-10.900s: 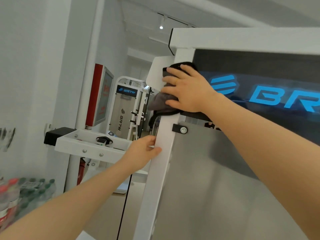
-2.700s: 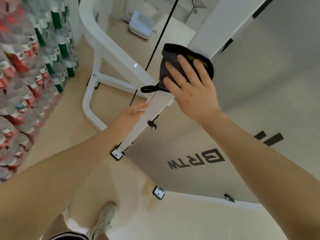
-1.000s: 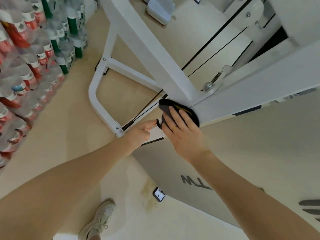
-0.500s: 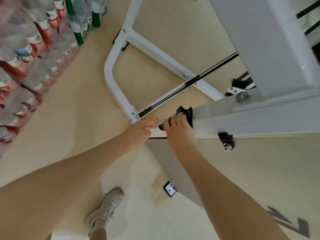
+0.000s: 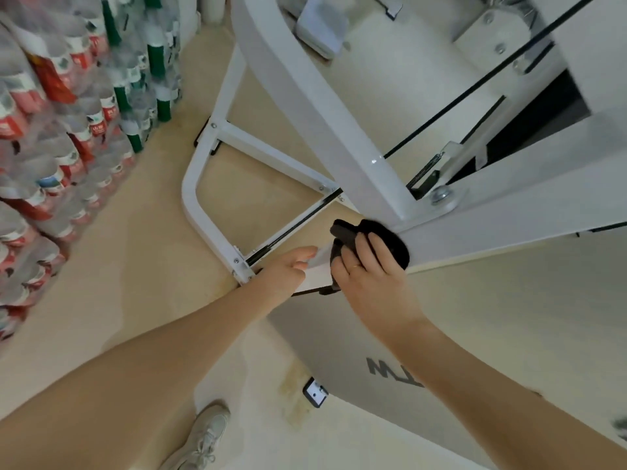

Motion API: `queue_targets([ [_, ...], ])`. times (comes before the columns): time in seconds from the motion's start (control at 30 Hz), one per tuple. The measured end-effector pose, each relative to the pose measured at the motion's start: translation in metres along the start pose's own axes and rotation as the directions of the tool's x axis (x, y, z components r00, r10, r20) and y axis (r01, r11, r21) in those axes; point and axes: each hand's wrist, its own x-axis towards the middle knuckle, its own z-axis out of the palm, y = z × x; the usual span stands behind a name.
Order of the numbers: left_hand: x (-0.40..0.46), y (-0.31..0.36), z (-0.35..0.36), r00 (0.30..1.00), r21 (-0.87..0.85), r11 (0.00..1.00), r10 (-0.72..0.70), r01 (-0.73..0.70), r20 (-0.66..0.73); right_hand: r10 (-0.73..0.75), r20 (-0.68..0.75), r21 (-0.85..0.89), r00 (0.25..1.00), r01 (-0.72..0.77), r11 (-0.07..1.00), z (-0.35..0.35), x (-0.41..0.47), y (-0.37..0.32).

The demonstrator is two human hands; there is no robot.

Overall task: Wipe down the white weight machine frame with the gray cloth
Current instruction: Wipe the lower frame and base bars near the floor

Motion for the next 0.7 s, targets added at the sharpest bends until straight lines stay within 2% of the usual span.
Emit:
queue_targets([
  [0.2,-0.019,0.032,0.017,0.991,0.028,0.993,0.112,-0.114,0.079,0.155,-0.278,0.081,0.948,-0.138,0.987,-0.032,-0.024,0.062],
  [0.23,-0.025,0.039,0.021,0.987,0.048,0.988,0.146,-0.15,0.073,0.177,-0.313,0.09,0.933,-0.156,0.984,-0.038,-0.029,0.076],
  [0.3,-0.04,0.055,0.028,0.957,0.158,0.946,0.29,-0.283,-0.024,0.229,-0.343,0.078,0.911,-0.215,0.973,-0.053,-0.037,0.106],
  [0.4,-0.063,0.086,0.031,0.795,0.428,0.758,0.591,-0.492,-0.134,0.353,-0.312,0.06,0.882,-0.352,0.934,-0.07,-0.036,0.134],
  [0.5,-0.08,0.117,0.029,0.584,0.59,0.497,0.81,-0.636,-0.052,0.361,-0.199,0.016,0.911,-0.365,0.931,-0.073,-0.024,0.123],
  [0.53,-0.082,0.125,0.028,0.553,0.637,0.428,0.833,-0.642,-0.002,0.338,-0.129,-0.004,0.932,-0.341,0.94,-0.073,-0.02,0.114],
  [0.6,-0.085,0.137,0.026,0.6,0.717,0.357,0.793,-0.599,0.105,0.29,-0.03,-0.005,0.957,-0.29,0.957,-0.074,-0.015,0.105],
  [0.7,-0.084,0.145,0.024,0.731,0.766,0.339,0.64,-0.546,0.237,0.244,-0.028,-0.027,0.969,-0.245,0.969,-0.087,-0.013,0.124],
])
